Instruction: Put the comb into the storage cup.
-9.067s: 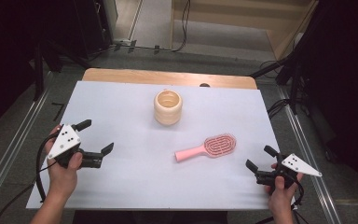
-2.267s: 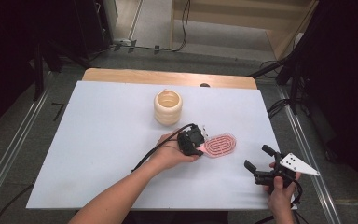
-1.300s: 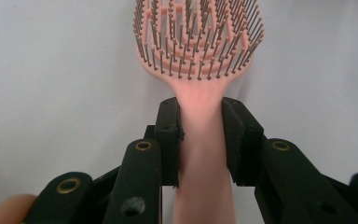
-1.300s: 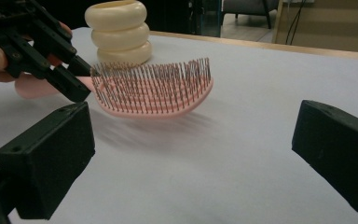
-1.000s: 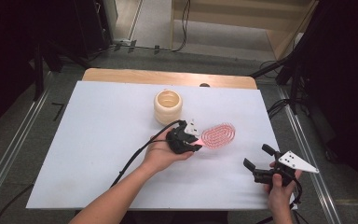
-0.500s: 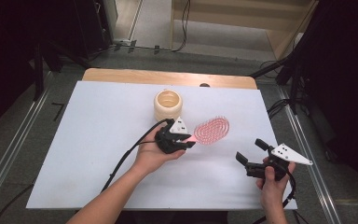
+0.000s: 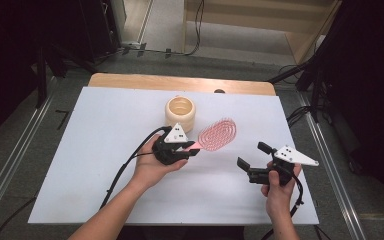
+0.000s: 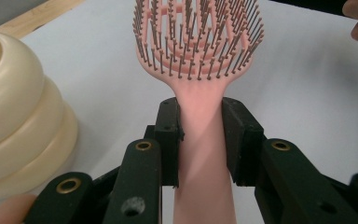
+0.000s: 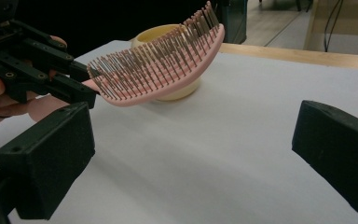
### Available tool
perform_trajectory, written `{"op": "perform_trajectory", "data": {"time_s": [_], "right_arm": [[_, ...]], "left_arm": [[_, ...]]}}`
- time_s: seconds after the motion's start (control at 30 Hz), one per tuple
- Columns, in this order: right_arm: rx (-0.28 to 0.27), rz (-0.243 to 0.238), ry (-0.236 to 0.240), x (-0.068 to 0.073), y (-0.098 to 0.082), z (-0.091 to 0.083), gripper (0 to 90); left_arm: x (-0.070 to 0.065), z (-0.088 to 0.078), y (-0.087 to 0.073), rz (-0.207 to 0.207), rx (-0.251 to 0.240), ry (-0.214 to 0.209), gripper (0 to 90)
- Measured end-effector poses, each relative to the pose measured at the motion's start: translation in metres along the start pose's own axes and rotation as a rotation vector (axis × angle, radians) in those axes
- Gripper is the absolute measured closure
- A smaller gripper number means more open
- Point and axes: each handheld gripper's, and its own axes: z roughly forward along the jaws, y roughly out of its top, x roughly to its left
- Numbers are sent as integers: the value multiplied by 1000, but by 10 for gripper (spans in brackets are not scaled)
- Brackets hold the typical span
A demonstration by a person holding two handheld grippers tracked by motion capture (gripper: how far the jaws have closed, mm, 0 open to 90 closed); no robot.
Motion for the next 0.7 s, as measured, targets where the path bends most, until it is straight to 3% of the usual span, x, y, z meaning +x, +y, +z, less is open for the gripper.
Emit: {"op": "perform_trajectory", "data": {"time_s": [0.4, 0.7], "right_arm": [[12, 40, 35, 22, 17, 27, 0], [-7, 95, 97, 39, 31, 44, 0]], "left_arm": [[-1, -17, -4, -1, -51, 19, 700], [-6, -26, -10, 2, -81, 35, 700]]}}
